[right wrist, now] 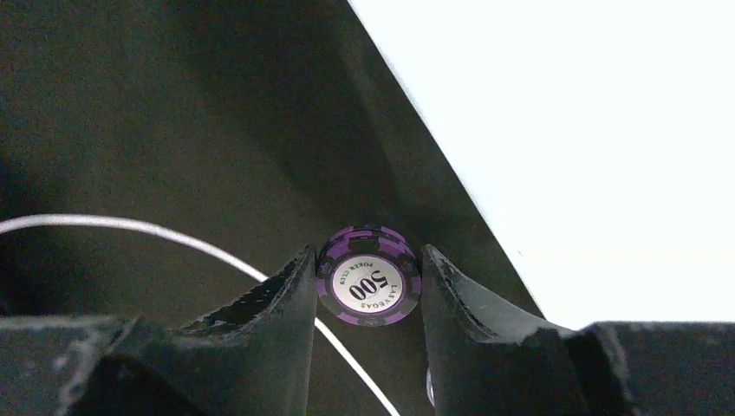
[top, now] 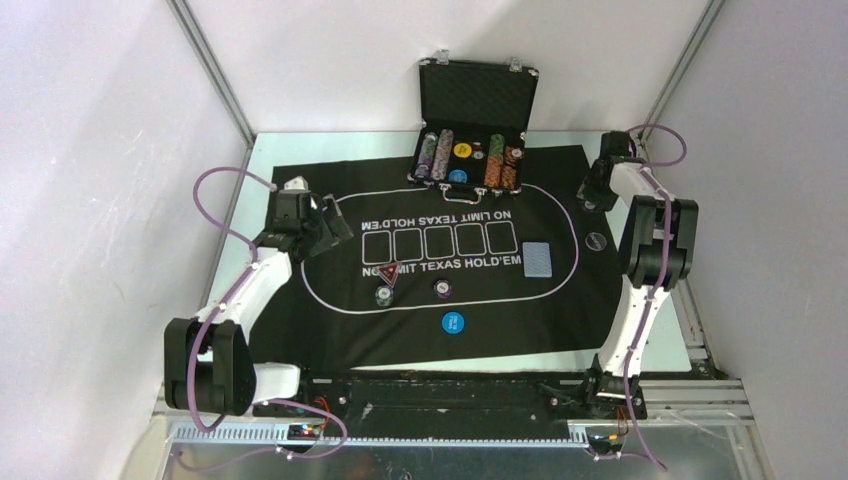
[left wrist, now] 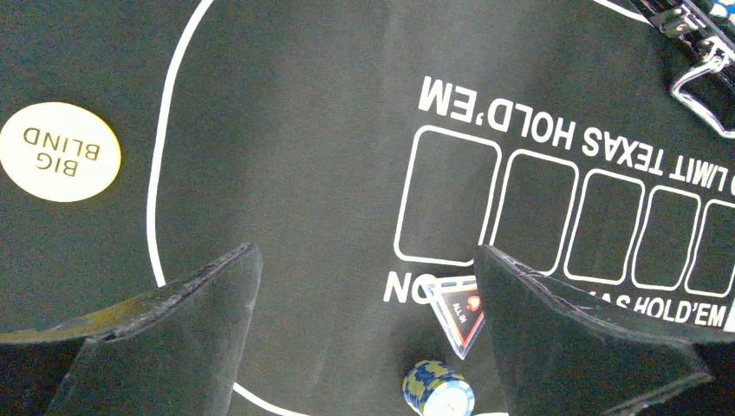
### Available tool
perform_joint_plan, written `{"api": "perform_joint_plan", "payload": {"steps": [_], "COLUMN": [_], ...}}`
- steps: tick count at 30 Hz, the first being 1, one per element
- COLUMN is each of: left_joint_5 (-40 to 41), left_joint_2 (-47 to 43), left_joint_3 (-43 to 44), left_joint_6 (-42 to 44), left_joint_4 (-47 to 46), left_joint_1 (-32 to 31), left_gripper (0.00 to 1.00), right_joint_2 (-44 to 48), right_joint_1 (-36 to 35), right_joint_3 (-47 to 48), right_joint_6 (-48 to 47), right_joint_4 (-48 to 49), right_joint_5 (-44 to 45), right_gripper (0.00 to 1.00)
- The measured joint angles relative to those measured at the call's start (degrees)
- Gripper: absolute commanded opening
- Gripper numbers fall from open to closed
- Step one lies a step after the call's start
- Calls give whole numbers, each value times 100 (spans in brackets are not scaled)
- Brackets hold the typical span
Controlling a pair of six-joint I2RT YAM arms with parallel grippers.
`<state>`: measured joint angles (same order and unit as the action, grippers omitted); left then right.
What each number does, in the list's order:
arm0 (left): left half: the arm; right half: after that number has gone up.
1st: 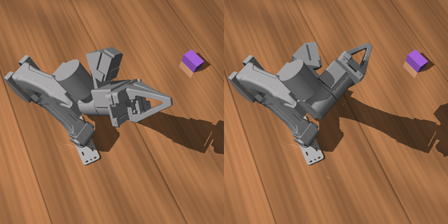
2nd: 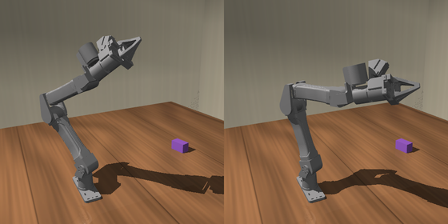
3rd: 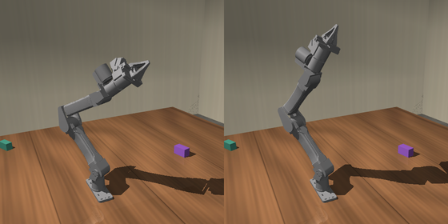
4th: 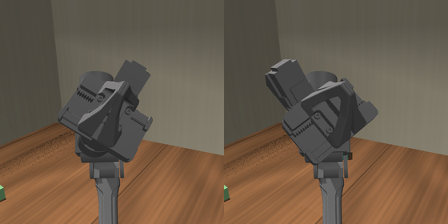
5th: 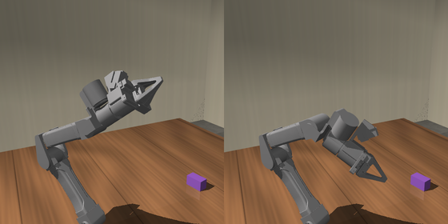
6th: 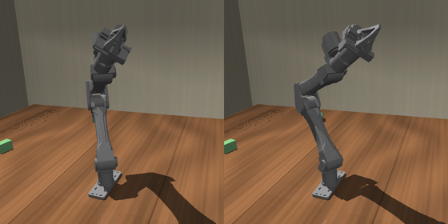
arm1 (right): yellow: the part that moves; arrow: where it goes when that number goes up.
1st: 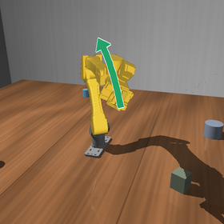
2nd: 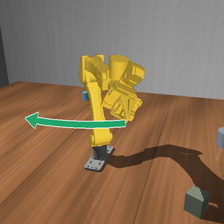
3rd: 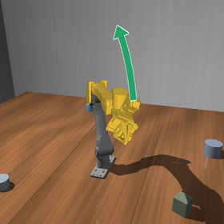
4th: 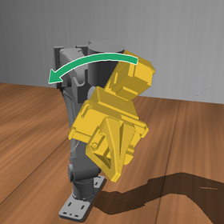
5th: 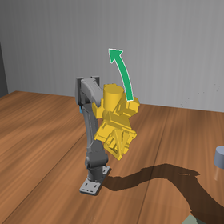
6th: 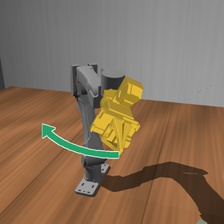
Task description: Distribute texas hold em gaming equipment
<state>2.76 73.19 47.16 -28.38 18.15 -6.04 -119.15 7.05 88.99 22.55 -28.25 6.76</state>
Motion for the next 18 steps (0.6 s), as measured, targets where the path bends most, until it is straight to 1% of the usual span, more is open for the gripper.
{"api": "perform_joint_plan", "payload": {"steps": [3, 5, 7, 9, 10, 11, 12, 13, 14, 15, 16, 18], "left_joint_5": [11, 15, 20, 28, 31, 31, 31, 31, 31, 31, 28, 22], "left_joint_2": [22, 48, 72, 81, 81, 81, 81, 81, 81, 81, 81, 81], "left_joint_3": [22, 48, 76, 101, 107, 109, 109, 109, 109, 109, 109, 109], "left_joint_6": [2, 0, 0, 0, 0, 2, 0, 0, 0, 0, 0, 0], "left_joint_4": [4, 11, 17, 28, 33, 31, 35, 42, 44, 42, 42, 42], "left_joint_1": [0, 0, 0, 0, 0, 0, 0, 0, 0, 0, 0, 0], "left_gripper": [100, 100, 100, 100, 100, 100, 100, 100, 100, 100, 100, 100], "right_joint_2": [-457, -627, -730, -772, -774, -776, -776, -776, -776, -776, -776, -776], "right_joint_1": [-9, -13, -24, -26, -26, -22, -22, -22, -20, -17, -15, -4], "right_joint_3": [560, 789, 938, 970, 970, 970, 970, 970, 970, 970, 968, 968], "right_joint_6": [-2, 0, 11, 31, 42, 57, 63, 83, 96, 105, 144, 166], "right_joint_4": [-243, -330, -417, -470, -505, -560, -597, -621, -640, -656, -667, -686], "right_joint_5": [44, 66, 70, 76, 79, 79, 79, 76, 76, 72, 70, 50], "right_gripper": [8, 11, 14, 20, 27, 32, 42, 49, 63, 70, 82, 97]}}
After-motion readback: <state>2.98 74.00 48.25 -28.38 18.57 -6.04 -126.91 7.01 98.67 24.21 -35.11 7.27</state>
